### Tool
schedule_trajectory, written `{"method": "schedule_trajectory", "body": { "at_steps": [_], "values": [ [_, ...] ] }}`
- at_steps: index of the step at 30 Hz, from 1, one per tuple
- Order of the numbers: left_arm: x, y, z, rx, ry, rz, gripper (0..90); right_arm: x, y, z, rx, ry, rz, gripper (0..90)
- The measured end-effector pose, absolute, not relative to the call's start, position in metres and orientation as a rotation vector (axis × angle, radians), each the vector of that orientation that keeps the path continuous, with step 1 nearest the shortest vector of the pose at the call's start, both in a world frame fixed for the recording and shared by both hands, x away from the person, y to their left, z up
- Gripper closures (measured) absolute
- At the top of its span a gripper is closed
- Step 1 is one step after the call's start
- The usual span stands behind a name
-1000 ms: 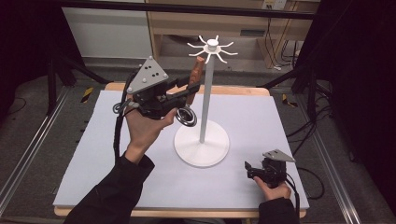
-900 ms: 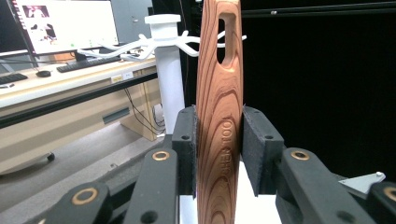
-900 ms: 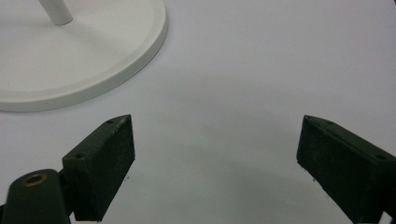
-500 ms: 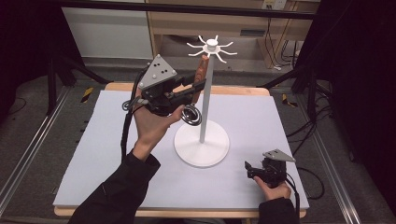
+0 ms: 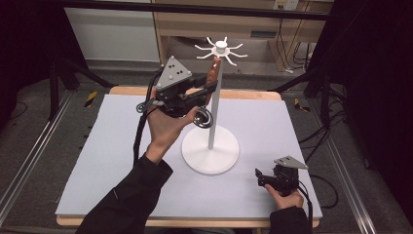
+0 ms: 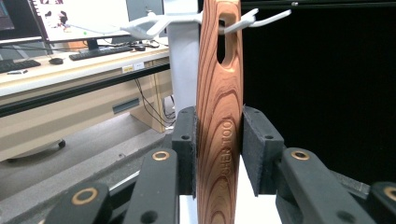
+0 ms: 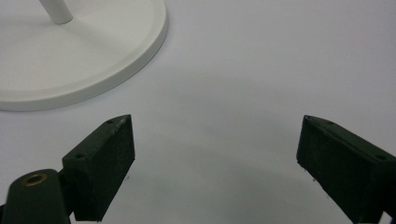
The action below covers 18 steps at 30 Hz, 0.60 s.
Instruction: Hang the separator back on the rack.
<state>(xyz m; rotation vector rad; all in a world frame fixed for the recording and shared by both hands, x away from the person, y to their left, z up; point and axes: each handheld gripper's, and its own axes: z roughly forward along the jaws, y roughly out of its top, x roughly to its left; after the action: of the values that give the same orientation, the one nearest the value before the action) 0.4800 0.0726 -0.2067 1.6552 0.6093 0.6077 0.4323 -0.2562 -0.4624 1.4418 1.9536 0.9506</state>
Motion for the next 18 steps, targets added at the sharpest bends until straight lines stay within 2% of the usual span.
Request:
{"method": "schedule_trajectory", "body": {
  "at_steps": [7, 11, 18],
  "values": [
    [0.479, 0.075, -0.210, 1.629, 0.616, 0.625, 67.6, 0.433, -0.256, -0.463, 1.440, 1.954, 0.947, 11.8],
    [0.475, 0.081, -0.210, 1.622, 0.605, 0.626, 56.1, 0.432, -0.256, -0.463, 1.441, 1.953, 0.946, 11.8],
    [0.462, 0.104, -0.219, 1.633, 0.590, 0.649, 46.8, 0.432, -0.257, -0.463, 1.447, 1.950, 0.944, 11.8]
  ]
}}
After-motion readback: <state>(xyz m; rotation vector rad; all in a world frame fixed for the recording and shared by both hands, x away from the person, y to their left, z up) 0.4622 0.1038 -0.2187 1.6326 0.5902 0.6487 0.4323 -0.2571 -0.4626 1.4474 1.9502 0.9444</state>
